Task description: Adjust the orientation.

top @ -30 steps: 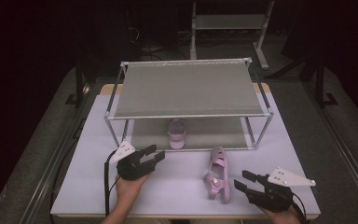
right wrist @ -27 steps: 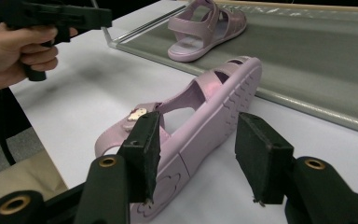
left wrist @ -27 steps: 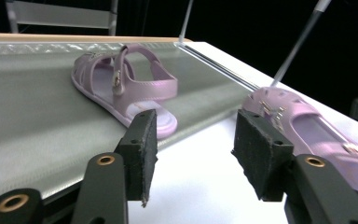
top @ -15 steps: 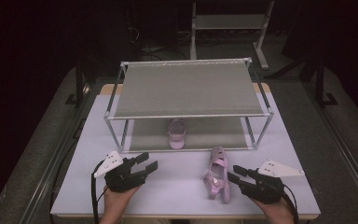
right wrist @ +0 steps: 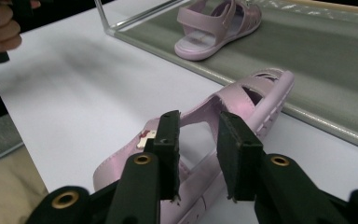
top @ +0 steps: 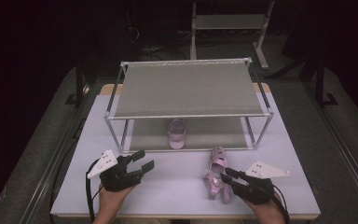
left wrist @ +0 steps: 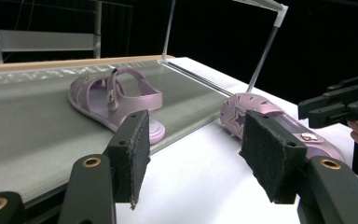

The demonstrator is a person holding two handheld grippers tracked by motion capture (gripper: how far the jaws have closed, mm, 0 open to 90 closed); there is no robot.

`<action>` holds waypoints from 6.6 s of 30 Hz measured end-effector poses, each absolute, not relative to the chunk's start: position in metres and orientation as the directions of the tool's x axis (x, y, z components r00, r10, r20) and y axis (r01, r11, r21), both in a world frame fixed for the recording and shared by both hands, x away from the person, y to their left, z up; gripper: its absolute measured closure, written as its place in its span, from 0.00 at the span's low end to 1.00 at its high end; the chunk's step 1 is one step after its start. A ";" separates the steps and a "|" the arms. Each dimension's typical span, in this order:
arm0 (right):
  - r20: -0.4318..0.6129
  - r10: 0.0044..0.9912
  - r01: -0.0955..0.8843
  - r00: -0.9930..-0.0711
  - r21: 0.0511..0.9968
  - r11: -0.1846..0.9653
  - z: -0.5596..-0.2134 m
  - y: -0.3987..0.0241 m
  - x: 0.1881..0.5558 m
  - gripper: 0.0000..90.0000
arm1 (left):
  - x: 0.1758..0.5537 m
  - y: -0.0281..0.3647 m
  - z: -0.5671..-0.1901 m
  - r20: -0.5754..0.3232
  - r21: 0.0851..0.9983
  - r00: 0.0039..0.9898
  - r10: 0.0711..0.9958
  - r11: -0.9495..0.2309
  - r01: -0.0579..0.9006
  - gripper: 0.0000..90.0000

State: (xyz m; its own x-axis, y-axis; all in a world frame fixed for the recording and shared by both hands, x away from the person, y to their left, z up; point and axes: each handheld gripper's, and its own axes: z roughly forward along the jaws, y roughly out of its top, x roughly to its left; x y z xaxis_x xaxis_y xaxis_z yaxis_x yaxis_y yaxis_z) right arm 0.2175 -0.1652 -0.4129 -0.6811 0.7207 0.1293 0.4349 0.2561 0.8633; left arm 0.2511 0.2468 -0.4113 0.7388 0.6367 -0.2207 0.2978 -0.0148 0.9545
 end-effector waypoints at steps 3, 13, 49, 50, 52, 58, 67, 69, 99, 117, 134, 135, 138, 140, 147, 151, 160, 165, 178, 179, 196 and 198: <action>0.124 0.723 0.437 -0.680 0.860 0.264 -0.415 -0.165 0.216 0.82 | 0.251 0.248 -0.411 -0.224 0.954 0.736 0.639 -0.009 0.299 0.47; 0.114 0.745 0.447 -0.658 0.855 0.264 -0.416 -0.174 0.214 0.81 | 0.251 0.244 -0.414 -0.222 0.953 0.747 0.627 -0.023 0.303 0.48; 0.340 0.813 0.612 -0.473 0.791 0.025 -0.429 -0.241 0.208 0.36 | 0.248 0.240 -0.413 -0.236 0.952 0.761 0.604 -0.013 0.305 0.48; 0.349 0.806 0.611 -0.478 0.791 0.020 -0.428 -0.240 0.207 0.36 | 0.248 0.239 -0.413 -0.235 0.952 0.762 0.603 -0.015 0.305 0.48; 0.353 0.790 0.606 -0.501 0.795 0.029 -0.426 -0.236 0.206 0.34 | 0.248 0.239 -0.413 -0.233 0.952 0.763 0.603 -0.017 0.304 0.48; 0.348 0.773 0.608 -0.531 0.792 0.061 -0.426 -0.225 0.205 0.41 | 0.248 0.238 -0.414 -0.230 0.953 0.765 0.602 -0.020 0.302 0.48; 0.309 0.813 0.621 -0.494 0.779 0.082 -0.433 -0.211 0.203 0.55 | 0.248 0.237 -0.414 -0.230 0.953 0.767 0.599 -0.021 0.301 0.48; 0.284 0.828 0.611 -0.484 0.787 0.087 -0.433 -0.210 0.202 0.55 | 0.248 0.237 -0.415 -0.231 0.954 0.769 0.596 -0.018 0.301 0.48; 0.322 0.873 0.659 -0.366 0.752 -0.001 -0.433 -0.213 0.200 0.90 | 0.248 0.237 -0.415 -0.235 0.954 0.775 0.587 -0.012 0.298 0.48; 0.555 0.743 0.664 -0.376 0.720 -0.202 -0.431 -0.221 0.199 0.91 | 0.249 0.239 -0.416 -0.249 0.952 0.772 0.585 0.002 0.306 0.47; 0.563 0.717 0.651 -0.410 0.732 -0.202 -0.423 -0.206 0.211 0.91 | 0.250 0.242 -0.417 -0.255 0.949 0.762 0.595 0.005 0.314 0.46; 0.560 0.719 0.650 -0.411 0.733 -0.200 -0.422 -0.205 0.213 0.91 | 0.250 0.243 -0.417 -0.256 0.949 0.761 0.596 0.005 0.315 0.46; 0.567 0.717 0.652 -0.406 0.729 -0.207 -0.422 -0.201 0.220 0.91 | 0.251 0.243 -0.417 -0.258 0.948 0.760 0.596 0.005 0.318 0.45; 0.563 0.720 0.648 -0.405 0.733 -0.208 -0.421 -0.197 0.225 0.91 | 0.251 0.244 -0.418 -0.261 0.947 0.760 0.595 0.005 0.321 0.45; 0.552 0.732 0.641 -0.399 0.739 -0.208 -0.419 -0.186 0.243 0.91 | 0.251 0.244 -0.418 -0.270 0.943 0.758 0.594 0.005 0.332 0.42; 0.552 0.733 0.642 -0.398 0.738 -0.208 -0.420 -0.179 0.254 0.91 | 0.252 0.244 -0.418 -0.269 0.941 0.749 0.605 -0.001 0.339 0.38; 0.549 0.744 0.641 -0.381 0.737 -0.215 -0.422 -0.165 0.274 0.91 | 0.253 0.244 -0.419 -0.287 0.935 0.741 0.607 0.010 0.354 0.32; 0.523 0.769 0.637 -0.369 0.745 -0.201 -0.422 -0.155 0.282 0.91 | 0.253 0.244 -0.419 -0.292 0.933 0.739 0.607 0.012 0.359 0.30; 0.479 0.799 0.610 -0.364 0.771 -0.184 -0.421 -0.139 0.306 0.91 | 0.254 0.244 -0.419 -0.297 0.930 0.734 0.611 0.013 0.367 0.25; 0.476 0.801 0.610 -0.363 0.771 -0.182 -0.422 -0.139 0.308 0.91 | 0.254 0.244 -0.419 -0.297 0.930 0.734 0.611 0.013 0.366 0.25; 0.398 0.844 0.569 -0.360 0.810 -0.139 -0.426 -0.123 0.338 0.91 | 0.254 0.241 -0.419 -0.293 0.930 0.738 0.608 0.004 0.367 0.23; 0.376 0.852 0.560 -0.363 0.820 -0.123 -0.425 -0.120 0.341 0.91 | 0.254 0.241 -0.419 -0.293 0.930 0.738 0.607 0.004 0.366 0.23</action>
